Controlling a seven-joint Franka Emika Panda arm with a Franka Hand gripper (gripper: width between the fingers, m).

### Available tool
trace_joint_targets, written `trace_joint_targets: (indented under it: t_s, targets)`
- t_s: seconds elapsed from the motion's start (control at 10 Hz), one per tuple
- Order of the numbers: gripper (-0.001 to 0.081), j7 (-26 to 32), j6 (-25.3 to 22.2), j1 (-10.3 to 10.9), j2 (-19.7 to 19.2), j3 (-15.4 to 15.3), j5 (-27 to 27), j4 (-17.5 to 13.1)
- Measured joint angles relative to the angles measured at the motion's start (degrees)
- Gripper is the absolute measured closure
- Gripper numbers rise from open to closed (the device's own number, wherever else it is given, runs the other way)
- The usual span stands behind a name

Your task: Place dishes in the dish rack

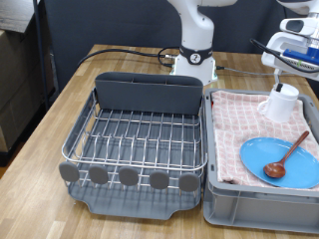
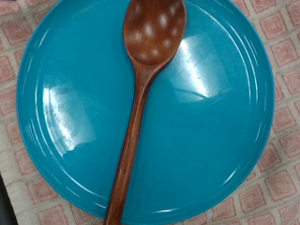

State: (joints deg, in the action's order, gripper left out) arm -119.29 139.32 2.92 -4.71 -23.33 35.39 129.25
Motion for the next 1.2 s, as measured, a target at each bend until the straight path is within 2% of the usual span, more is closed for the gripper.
trace_joint_targets:
  t_s: [0.2,0.5,0.9,1.2]
  targets:
    - [0.0003,-1.88,-2.04,0.82,-2.75,-0.03,0.79,-2.07]
    - [0.0003,-5.86,-2.01,1.53,-6.59,0.05,2.65,-4.06]
    - [0.0003,-13.61,2.32,2.04,-11.22,1.12,8.58,-4.47]
    - [0.0003,-15.49,5.89,2.06,-14.07,2.57,11.54,-4.56]
